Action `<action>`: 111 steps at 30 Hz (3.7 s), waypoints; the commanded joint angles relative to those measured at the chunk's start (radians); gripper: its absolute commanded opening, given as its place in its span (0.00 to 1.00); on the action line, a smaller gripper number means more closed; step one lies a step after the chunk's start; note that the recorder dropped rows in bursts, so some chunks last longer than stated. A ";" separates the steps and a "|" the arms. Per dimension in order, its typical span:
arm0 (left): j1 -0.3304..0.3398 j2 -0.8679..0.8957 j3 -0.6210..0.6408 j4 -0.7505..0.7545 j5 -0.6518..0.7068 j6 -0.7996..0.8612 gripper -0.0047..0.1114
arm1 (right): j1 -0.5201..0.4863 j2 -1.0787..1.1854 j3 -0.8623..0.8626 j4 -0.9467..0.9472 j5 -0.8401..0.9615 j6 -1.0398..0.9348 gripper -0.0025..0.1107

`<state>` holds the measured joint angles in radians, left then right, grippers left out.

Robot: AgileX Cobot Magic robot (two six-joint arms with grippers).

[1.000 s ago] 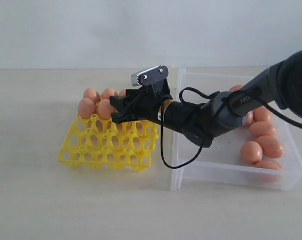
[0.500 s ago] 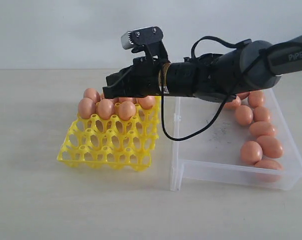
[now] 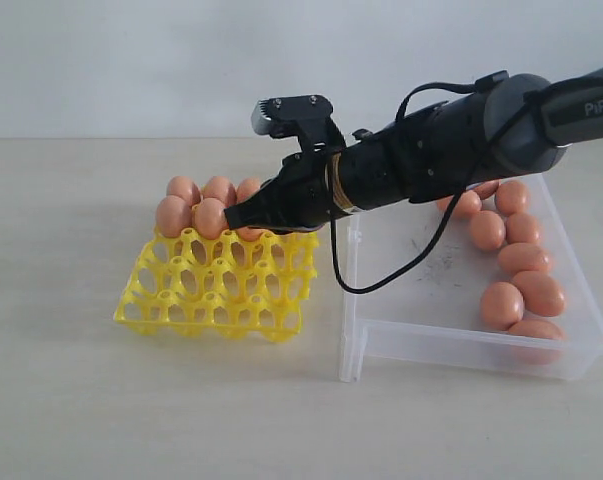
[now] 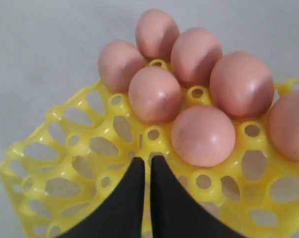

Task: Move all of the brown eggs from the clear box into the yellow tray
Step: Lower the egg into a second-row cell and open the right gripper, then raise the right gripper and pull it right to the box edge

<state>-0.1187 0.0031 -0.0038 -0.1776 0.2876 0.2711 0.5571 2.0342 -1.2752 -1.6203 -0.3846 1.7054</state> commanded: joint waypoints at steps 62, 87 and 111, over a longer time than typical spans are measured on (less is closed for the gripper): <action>-0.006 -0.003 0.004 0.002 -0.004 0.000 0.07 | 0.001 -0.013 -0.005 -0.124 -0.277 0.203 0.02; -0.006 -0.003 0.004 0.002 -0.004 0.000 0.07 | -0.001 -0.017 -0.005 -0.124 -0.320 0.248 0.02; -0.006 -0.003 0.004 0.002 -0.004 0.000 0.07 | -0.001 -0.465 0.403 -0.124 0.226 0.034 0.02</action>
<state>-0.1187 0.0031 -0.0038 -0.1776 0.2876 0.2711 0.5571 1.6025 -0.9142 -1.7465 -0.3117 1.7668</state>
